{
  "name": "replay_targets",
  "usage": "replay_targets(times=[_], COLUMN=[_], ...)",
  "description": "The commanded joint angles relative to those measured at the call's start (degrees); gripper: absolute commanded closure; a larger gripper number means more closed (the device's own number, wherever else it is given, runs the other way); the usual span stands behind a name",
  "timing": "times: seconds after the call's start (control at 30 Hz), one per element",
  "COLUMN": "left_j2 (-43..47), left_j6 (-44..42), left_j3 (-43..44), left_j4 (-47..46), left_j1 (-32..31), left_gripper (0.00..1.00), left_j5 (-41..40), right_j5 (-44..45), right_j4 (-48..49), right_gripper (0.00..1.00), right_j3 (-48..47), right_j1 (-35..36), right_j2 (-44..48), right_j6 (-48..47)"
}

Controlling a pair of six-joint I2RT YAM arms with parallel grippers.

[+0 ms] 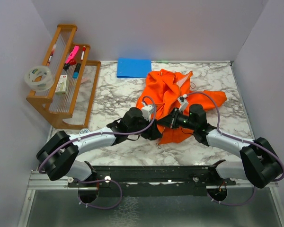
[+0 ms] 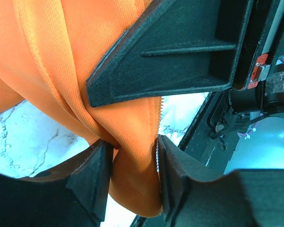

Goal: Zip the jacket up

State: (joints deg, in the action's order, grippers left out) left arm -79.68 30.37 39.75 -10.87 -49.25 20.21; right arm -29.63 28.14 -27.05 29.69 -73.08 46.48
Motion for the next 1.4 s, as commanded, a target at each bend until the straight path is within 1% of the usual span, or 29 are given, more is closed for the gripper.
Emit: replay_targets(times=[0.0,0.13,0.2,0.27,0.3,0.37,0.4,0.47,0.57,0.6,0.67,0.7,0.77,0.83,1.17,1.37], left_j2=[-0.8,-1.1,-1.3,-1.4,-1.5,-1.4,-1.4,-1.5,-1.4,-1.4,-1.2,-0.9,-0.3,0.2,3.3,3.9], left_j6=[0.7,0.5,0.5,0.5,0.5,0.5,0.5,0.5,0.5,0.5,0.8,0.9,1.3,1.7,3.0,2.7], left_j3=[1.8,1.9,2.0,2.1,2.1,2.1,2.0,2.0,2.2,2.3,2.4,2.4,2.3,1.9,-1.4,-2.0], left_j4=[-2.9,-2.9,-2.9,-2.9,-2.9,-2.9,-2.9,-2.9,-2.9,-2.9,-2.8,-2.8,-2.8,-3.0,-5.5,-5.6], left_j1=[-0.4,-0.4,-0.4,-0.4,-0.4,-0.4,-0.4,-0.4,-0.4,-0.4,-0.4,-0.4,-0.4,-0.4,-0.4,-0.4], left_gripper=[0.55,0.55,0.55,0.55,0.55,0.55,0.55,0.55,0.53,0.51,0.41,0.36,0.28,0.26,0.27,0.34], left_j5=[2.7,2.8,2.8,2.8,2.8,2.8,2.9,3.0,3.1,3.2,3.3,3.3,3.6,3.9,7.5,8.9], right_j5=[1.0,1.1,1.2,1.3,1.4,1.2,1.2,1.0,1.0,1.2,1.3,1.3,1.3,1.3,0.5,-0.8], right_j4=[-2.0,-2.2,-2.1,-2.1,-2.2,-2.3,-2.3,-2.5,-2.6,-2.6,-2.6,-2.6,-3.1,-3.6,-5.4,-4.8], right_gripper=[0.93,0.79,0.69,0.61,0.59,0.58,0.58,0.64,0.81,0.87,0.96,0.99,0.99,1.00,1.00,1.00], right_j3=[-0.5,0.3,0.9,1.4,1.7,1.9,2.0,2.1,2.3,2.4,2.5,2.5,2.4,2.2,1.6,1.4], right_j1=[0.5,0.5,0.5,0.5,0.5,0.5,0.5,0.5,0.5,0.5,0.5,0.5,0.5,0.5,0.5,0.5], right_j2=[1.3,2.2,2.6,3.3,3.6,4.2,4.4,4.6,4.6,4.6,4.5,4.5,4.7,4.9,6.8,7.1], right_j6=[-1.0,0.1,0.9,1.8,2.2,2.6,2.7,2.8,2.7,2.7,2.4,2.2,1.5,0.7,-3.8,-4.9])
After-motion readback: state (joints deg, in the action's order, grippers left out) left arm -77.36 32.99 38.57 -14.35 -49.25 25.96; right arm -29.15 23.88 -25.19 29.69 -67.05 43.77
